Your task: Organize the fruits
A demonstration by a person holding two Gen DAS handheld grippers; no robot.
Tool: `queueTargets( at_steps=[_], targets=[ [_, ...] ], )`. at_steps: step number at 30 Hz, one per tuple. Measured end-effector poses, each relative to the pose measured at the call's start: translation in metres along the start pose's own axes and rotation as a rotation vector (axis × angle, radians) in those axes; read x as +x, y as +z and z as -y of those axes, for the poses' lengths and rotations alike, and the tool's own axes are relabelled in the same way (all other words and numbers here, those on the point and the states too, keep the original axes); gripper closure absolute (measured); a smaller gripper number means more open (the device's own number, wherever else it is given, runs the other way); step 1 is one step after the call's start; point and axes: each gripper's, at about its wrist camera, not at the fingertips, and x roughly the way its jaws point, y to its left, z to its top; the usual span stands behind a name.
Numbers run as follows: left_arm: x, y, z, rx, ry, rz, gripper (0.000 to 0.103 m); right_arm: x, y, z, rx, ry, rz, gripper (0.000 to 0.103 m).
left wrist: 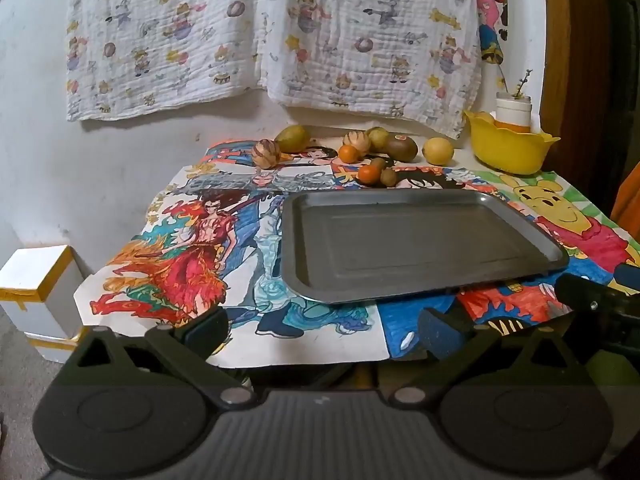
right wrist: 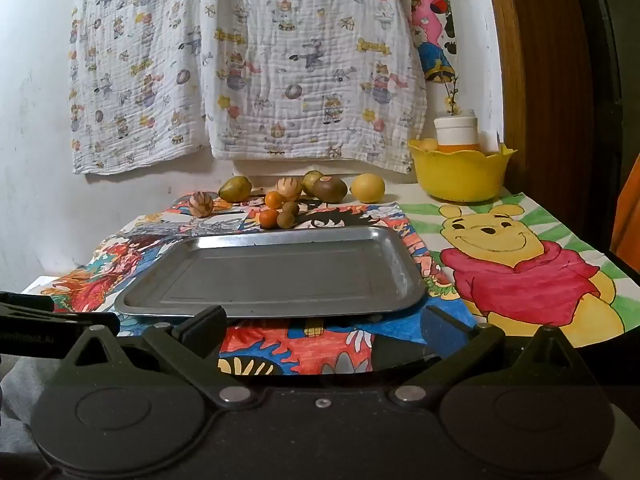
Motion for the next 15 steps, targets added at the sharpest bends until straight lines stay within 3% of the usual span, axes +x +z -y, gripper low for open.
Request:
queueTargets(
  at_steps=[15],
  targets=[
    [-0.0005, 0.0000, 0.0001, 0.005, 0.006, -0.009, 0.000, -0.0002, -0.0010, 0.0001, 0.004, 0.002, -0.003, 0.000]
  ],
)
